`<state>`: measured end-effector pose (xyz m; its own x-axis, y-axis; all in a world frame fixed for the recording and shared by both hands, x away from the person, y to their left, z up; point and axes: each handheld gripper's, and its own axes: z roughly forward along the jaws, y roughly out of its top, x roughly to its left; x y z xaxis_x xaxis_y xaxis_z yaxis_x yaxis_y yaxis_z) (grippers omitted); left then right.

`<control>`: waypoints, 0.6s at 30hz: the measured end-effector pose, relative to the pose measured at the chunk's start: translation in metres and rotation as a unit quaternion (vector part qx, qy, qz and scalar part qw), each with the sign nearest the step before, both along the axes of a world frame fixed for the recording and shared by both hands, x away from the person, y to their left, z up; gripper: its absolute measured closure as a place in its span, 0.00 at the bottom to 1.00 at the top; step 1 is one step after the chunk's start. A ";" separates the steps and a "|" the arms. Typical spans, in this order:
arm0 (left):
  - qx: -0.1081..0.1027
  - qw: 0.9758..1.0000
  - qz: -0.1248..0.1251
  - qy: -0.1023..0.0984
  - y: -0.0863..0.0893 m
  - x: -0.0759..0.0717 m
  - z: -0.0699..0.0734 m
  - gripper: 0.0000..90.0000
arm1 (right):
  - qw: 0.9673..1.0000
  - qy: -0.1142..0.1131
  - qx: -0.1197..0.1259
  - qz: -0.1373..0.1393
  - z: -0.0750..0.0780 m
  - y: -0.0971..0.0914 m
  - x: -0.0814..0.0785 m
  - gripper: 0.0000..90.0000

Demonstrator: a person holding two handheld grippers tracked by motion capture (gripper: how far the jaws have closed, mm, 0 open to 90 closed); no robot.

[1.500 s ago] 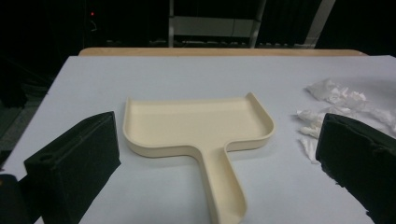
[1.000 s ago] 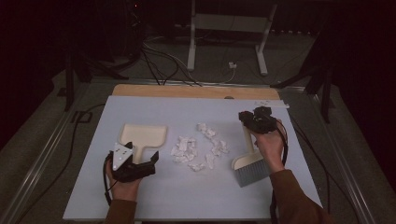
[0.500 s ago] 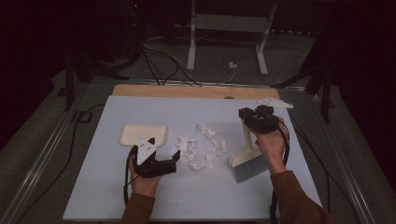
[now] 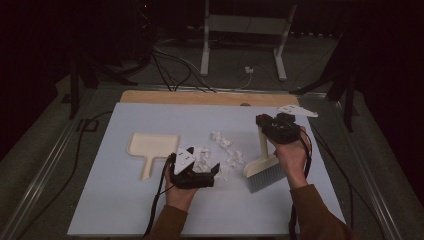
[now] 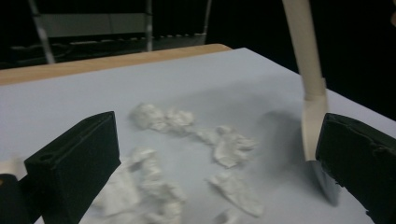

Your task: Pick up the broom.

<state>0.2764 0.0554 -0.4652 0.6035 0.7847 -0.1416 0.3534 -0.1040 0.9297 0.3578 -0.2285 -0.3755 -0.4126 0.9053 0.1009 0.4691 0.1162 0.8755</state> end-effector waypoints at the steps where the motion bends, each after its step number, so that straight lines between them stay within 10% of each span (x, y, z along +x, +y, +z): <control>1: 0.001 1.000 -0.004 0.001 -0.004 0.000 -0.001 0.01 | 1.000 0.000 0.000 0.000 0.000 0.000 0.000 0.79; 18: 0.018 0.997 -0.068 0.036 -0.061 0.013 -0.013 0.12 | 1.000 -0.011 0.009 0.008 0.007 0.006 -0.008 0.79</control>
<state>0.2892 -0.0053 -0.4785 0.6935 0.7020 -0.1620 0.3992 -0.1873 0.8975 0.3497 -0.2225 -0.3688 -0.4301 0.8962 0.1085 0.4483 0.1077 0.8874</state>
